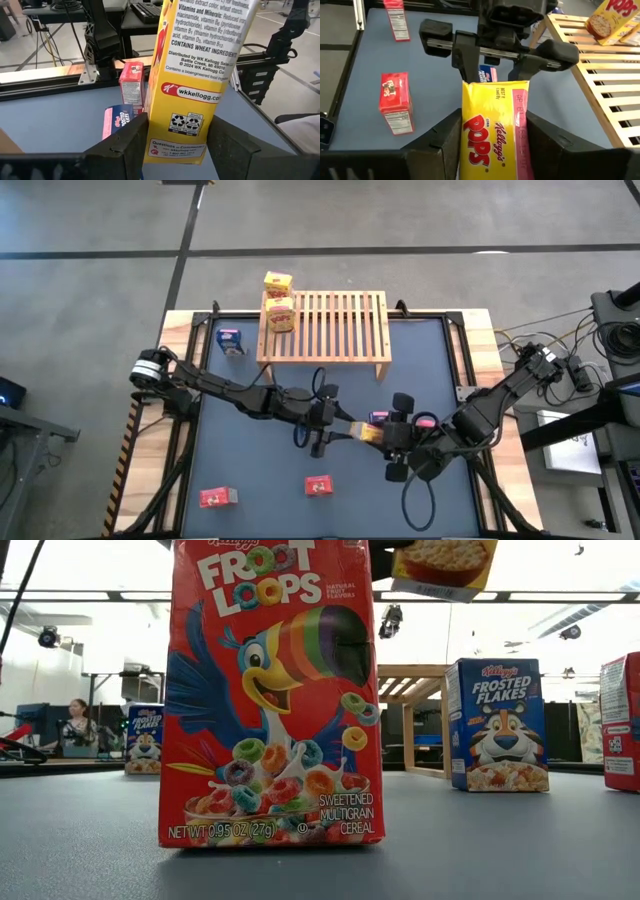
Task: Stack cereal on shelf
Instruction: Put the yellow cereal box on the shelf aligned with the other yellow cereal boxes
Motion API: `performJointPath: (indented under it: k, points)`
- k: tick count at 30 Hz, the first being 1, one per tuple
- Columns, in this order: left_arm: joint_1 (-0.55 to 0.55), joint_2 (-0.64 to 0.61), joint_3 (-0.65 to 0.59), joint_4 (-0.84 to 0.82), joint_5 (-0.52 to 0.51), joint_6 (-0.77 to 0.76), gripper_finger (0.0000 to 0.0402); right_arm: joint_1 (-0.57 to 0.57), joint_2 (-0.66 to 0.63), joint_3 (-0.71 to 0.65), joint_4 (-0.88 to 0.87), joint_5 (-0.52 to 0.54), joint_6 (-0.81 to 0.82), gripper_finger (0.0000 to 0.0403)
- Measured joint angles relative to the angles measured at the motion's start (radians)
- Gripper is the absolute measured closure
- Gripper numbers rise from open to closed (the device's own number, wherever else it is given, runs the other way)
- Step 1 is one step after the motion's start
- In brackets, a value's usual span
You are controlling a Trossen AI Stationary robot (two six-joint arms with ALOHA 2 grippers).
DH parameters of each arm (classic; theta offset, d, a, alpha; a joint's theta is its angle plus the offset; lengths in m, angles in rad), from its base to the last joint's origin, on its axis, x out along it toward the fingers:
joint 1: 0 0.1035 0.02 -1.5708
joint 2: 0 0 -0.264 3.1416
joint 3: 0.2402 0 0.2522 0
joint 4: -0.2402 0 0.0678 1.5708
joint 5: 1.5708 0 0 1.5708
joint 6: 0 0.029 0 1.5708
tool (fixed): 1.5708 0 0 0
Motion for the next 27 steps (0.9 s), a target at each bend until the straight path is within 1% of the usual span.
performJointPath:
  k: [9,12,17,21,23,27]
  points:
    - [0.001,0.000,0.000,-0.005,-0.009,0.005,0.0231,0.002,-0.004,0.000,0.001,-0.009,-0.012,0.0167]
    - [0.002,0.000,0.000,-0.026,-0.009,0.005,0.0231,0.004,-0.018,0.000,0.001,-0.042,-0.009,0.0149]
    - [0.016,-0.019,0.000,-0.094,-0.023,-0.001,0.0232,0.032,-0.068,0.000,0.008,-0.040,0.010,0.0136]
    - [0.030,-0.056,-0.001,-0.118,-0.019,-0.001,0.0237,0.083,-0.113,0.001,0.023,-0.027,-0.048,0.0139]
    - [0.038,-0.078,-0.011,-0.121,-0.013,0.007,0.0241,0.113,-0.131,0.000,0.046,0.009,-0.074,0.0142]
    - [0.054,-0.153,-0.042,-0.120,-0.014,0.042,0.0245,0.176,-0.162,0.000,0.045,0.124,-0.102,0.0152]
